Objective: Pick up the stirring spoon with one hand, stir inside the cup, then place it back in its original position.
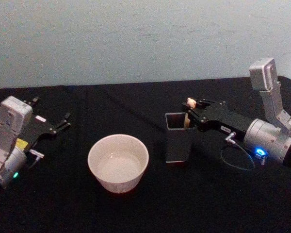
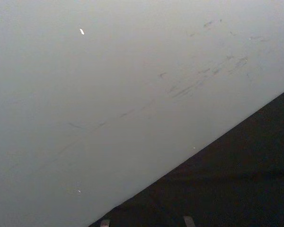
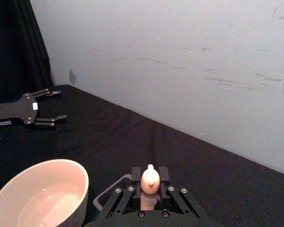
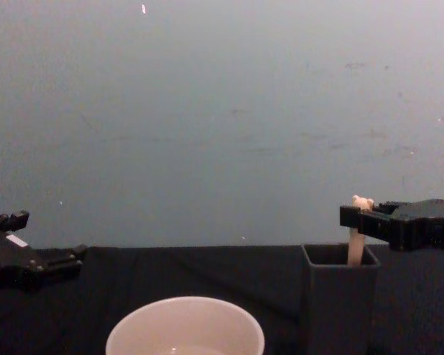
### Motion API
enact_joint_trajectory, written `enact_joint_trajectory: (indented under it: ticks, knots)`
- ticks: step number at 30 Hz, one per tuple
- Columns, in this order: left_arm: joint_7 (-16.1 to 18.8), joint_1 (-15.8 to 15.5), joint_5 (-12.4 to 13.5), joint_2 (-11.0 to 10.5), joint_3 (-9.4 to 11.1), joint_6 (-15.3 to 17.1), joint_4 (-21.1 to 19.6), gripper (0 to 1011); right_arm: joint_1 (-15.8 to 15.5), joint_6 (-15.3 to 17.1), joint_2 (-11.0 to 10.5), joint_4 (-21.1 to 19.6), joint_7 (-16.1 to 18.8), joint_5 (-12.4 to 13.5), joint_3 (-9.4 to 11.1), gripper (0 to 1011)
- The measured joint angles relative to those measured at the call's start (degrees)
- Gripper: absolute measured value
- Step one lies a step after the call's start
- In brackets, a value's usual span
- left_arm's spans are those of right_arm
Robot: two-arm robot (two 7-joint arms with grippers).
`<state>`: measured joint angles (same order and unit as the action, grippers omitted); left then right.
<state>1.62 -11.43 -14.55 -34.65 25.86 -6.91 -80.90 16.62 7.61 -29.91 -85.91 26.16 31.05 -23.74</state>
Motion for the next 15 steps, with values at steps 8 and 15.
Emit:
enact_joint_trajectory:
  ticks: [8, 15]
  knots:
    - [0.0, 0.0, 0.0, 0.0, 0.0, 0.0, 0.0, 1001, -0.03, -0.02, 0.16, 0.05, -0.4, -0.67, 0.04, 215]
    - [0.0, 0.0, 0.0, 0.0, 0.0, 0.0, 0.0, 1001, -0.06, -0.03, 0.13, 0.05, -0.38, -0.63, 0.04, 215]
